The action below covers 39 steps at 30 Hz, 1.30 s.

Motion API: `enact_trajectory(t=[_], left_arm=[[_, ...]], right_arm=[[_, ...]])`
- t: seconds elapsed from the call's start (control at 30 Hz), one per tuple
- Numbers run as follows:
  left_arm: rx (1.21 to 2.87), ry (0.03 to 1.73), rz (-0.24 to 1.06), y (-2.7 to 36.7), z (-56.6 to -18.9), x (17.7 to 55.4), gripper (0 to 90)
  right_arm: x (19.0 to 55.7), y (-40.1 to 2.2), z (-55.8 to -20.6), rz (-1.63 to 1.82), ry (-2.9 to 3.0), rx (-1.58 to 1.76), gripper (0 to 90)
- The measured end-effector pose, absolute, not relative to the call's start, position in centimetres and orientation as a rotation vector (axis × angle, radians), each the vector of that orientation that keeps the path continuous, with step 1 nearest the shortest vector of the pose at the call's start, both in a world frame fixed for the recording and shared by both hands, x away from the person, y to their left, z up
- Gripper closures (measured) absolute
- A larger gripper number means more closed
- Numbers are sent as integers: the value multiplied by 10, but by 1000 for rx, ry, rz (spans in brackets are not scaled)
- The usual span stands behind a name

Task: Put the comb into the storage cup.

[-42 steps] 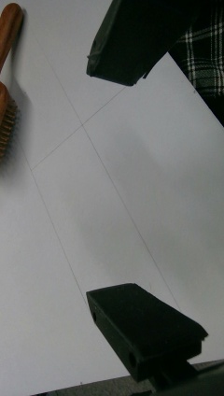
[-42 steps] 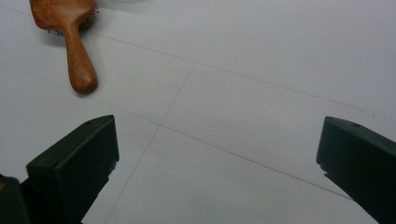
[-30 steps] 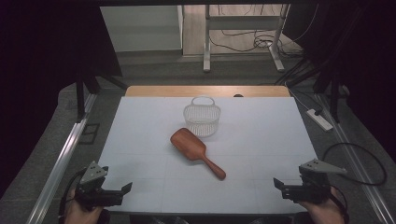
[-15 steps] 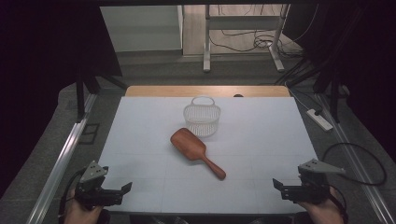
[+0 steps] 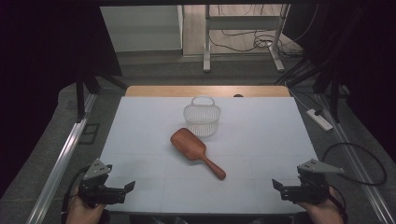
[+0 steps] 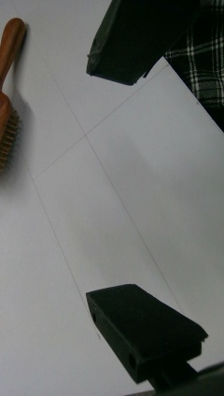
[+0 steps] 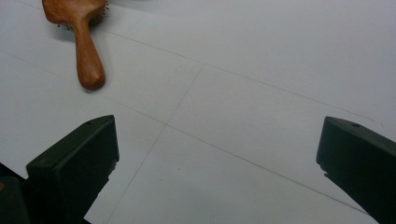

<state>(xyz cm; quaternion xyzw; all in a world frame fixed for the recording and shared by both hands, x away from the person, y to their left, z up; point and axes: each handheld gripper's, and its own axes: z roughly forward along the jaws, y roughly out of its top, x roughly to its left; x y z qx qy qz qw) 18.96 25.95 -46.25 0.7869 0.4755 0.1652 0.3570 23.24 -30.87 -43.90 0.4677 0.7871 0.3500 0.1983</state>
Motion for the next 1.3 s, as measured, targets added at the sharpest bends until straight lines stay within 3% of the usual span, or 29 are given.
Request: enact_trajectory(t=[1.3], left_arm=[[2128, 1128, 273, 217, -460, 239, 0]], right_arm=[[233, -306, -439, 977, 2223, 1281, 0]])
